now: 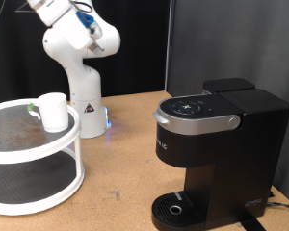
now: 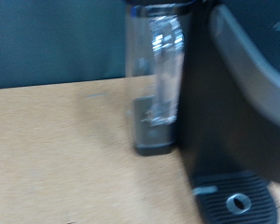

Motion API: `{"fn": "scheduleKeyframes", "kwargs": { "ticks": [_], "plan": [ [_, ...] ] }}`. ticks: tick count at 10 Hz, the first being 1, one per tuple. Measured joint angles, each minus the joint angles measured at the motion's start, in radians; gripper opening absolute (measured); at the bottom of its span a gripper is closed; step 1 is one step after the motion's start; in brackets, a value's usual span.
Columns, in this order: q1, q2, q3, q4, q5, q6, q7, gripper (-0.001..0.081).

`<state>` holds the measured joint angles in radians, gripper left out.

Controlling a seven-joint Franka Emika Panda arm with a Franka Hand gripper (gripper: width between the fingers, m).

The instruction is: Make a cup of coffee with the keurig machine

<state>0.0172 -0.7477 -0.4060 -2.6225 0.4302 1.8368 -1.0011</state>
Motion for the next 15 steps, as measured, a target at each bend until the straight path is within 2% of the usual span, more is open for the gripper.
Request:
{"fn": "scheduleKeyframes", "kwargs": {
  "ticks": [1, 2, 5, 9, 12, 15],
  "plan": [
    [-0.029, -0.017, -0.008, 0.007, -0.046, -0.076, 0.009, 0.0000],
    [-0.044, -0.029, -0.013, 0.012, -0.071, -0.118, 0.009, 0.0000],
    [-0.048, -0.029, -0.025, 0.006, -0.091, -0.127, -0.014, 0.0000],
    [-0.099, -0.058, -0.134, 0.011, -0.123, -0.141, -0.129, 0.0000],
    [-0.136, -0.066, -0.217, 0.045, -0.143, -0.147, -0.161, 0.0000],
    [-0.141, -0.057, -0.281, 0.088, -0.213, -0.178, -0.179, 0.0000]
  ]
}}
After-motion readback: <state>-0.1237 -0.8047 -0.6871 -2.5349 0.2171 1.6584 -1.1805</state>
